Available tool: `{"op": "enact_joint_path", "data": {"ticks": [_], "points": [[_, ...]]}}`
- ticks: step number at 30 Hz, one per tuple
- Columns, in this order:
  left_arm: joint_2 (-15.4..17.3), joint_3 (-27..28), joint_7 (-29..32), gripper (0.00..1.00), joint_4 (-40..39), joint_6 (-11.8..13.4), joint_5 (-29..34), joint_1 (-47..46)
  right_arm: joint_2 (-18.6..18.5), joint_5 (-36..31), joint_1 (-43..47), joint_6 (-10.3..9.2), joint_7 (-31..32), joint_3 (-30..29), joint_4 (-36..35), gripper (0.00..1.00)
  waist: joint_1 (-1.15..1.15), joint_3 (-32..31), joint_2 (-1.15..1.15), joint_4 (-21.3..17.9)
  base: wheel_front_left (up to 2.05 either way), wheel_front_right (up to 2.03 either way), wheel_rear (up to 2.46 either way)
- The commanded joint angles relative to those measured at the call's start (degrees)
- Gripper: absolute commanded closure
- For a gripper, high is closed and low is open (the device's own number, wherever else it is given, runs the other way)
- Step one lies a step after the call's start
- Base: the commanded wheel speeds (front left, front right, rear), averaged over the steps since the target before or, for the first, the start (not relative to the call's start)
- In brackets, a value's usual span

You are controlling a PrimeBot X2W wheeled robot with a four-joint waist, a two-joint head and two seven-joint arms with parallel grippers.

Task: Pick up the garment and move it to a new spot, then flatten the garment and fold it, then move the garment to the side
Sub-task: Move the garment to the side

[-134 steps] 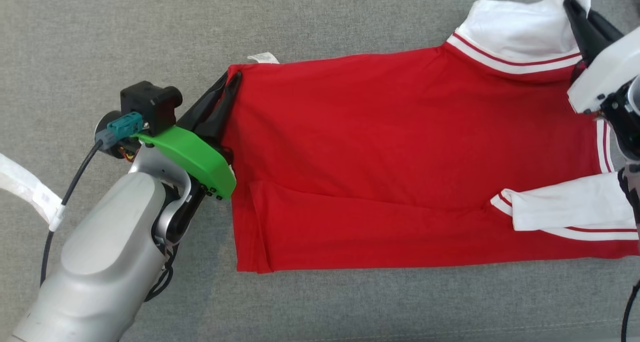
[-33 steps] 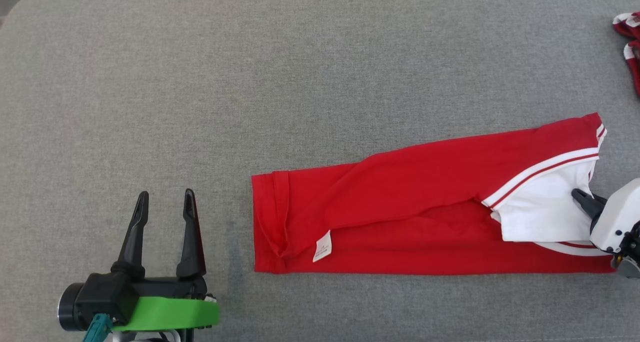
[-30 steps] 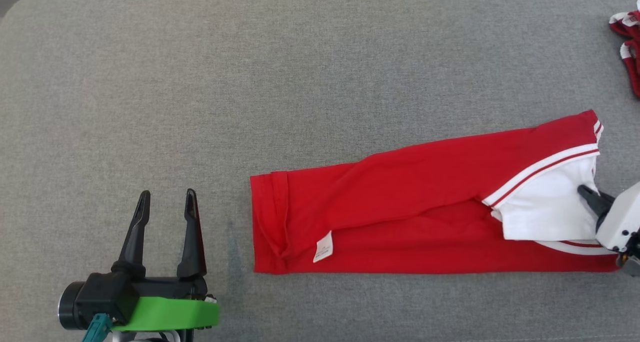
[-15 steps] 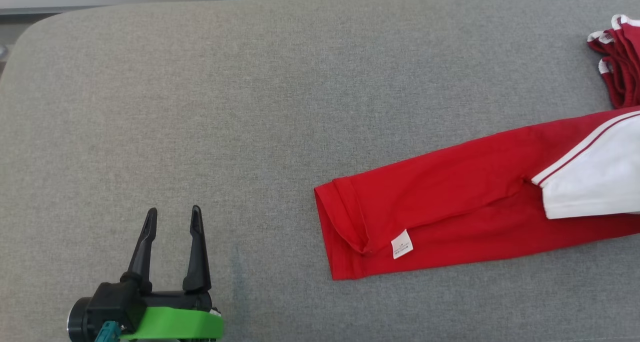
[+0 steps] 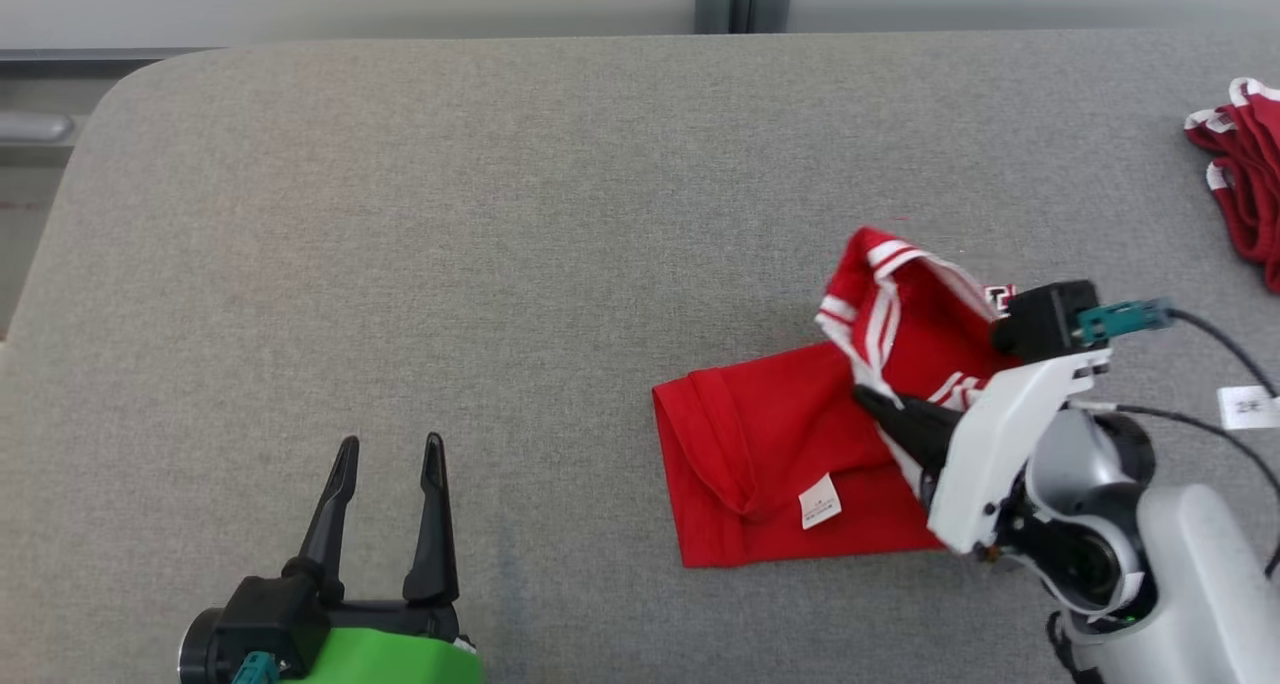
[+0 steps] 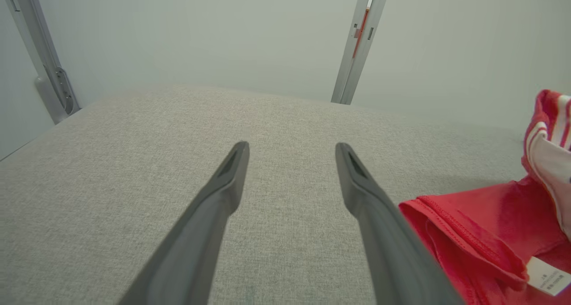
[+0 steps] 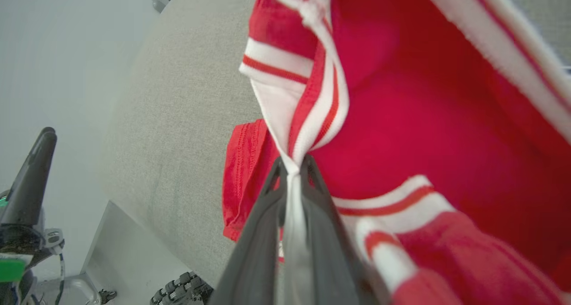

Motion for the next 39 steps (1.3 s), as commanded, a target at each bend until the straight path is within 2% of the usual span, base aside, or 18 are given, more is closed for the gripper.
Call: {"op": "enact_joint_path", "data": {"ticks": [1, 7, 21, 22, 23, 24, 29, 33, 35, 39], "points": [[0.06, 0.03, -0.16, 0.00, 0.21, 0.32, -0.72, -0.12, 0.69, -0.41, 1.09, -0.01, -0.66, 1.33, 0.95, 1.00, 0.00, 0.05, 0.00, 0.95, 0.00, 0.00, 0.00], [0.06, 0.77, -0.16, 0.00, 1.11, 0.72, -0.51, 0.30, 2.96, -1.91, 1.98, -0.01, -3.95, 4.71, 4.98, 1.00, 0.00, -0.10, 0.00, 2.08, 0.00, 0.00, 0.00], [0.06, 0.28, -0.16, 0.00, 1.76, 0.20, -0.72, -0.97, 5.54, -1.57, -1.59, -0.01, -9.14, 7.80, 11.61, 1.00, 0.00, 0.93, 0.00, 1.59, 0.00, 0.00, 0.00], [0.06, 0.34, -0.15, 0.00, 1.84, 0.19, -0.75, -1.05, 5.58, -1.49, -1.83, -0.01, -9.60, 8.30, 12.04, 0.94, 0.00, 0.91, 0.00, 1.55, 0.00, 0.00, 0.00], [0.06, 0.41, -0.16, 0.00, 1.91, 0.18, -0.73, -1.07, 5.62, -1.04, -2.05, -0.01, -10.20, 8.74, 12.19, 0.81, 0.00, 0.90, 0.00, 1.49, 0.00, 0.00, 0.00], [0.06, 0.56, -0.15, 0.00, 1.97, 0.21, -0.70, -1.08, 5.69, 0.09, -2.30, -0.01, -10.94, 9.53, 12.28, 0.00, 0.00, 0.81, 0.00, 1.37, 0.00, 0.00, 0.00], [0.06, 1.26, -0.16, 0.00, 2.13, 0.17, 0.30, 0.08, 5.58, 7.34, -2.78, -0.01, -16.38, 12.73, 11.36, 0.00, 0.00, -0.53, 0.00, 0.11, 0.00, 0.00, 0.00], [0.06, 1.78, -0.15, 0.00, 2.10, 0.08, 0.86, 1.17, 5.68, 8.75, -1.71, -0.01, -21.11, 14.47, 7.82, 0.00, 0.00, -2.21, 0.00, -1.48, 0.00, 0.00, 0.00], [0.06, 2.17, -0.15, 0.00, 1.94, 0.14, 1.17, 1.63, 5.23, 6.59, -0.96, -0.01, -25.05, 13.13, 5.36, 0.00, 0.00, -2.90, 0.00, -2.42, 0.00, 0.00, 0.00], [0.07, 2.58, -0.15, 0.00, 1.75, 0.00, 1.87, 1.94, 1.11, -0.74, 1.62, -0.01, -34.98, 10.99, 2.30, 0.00, 0.00, -4.23, 0.00, -3.89, 0.00, 0.00, 0.00]]}}
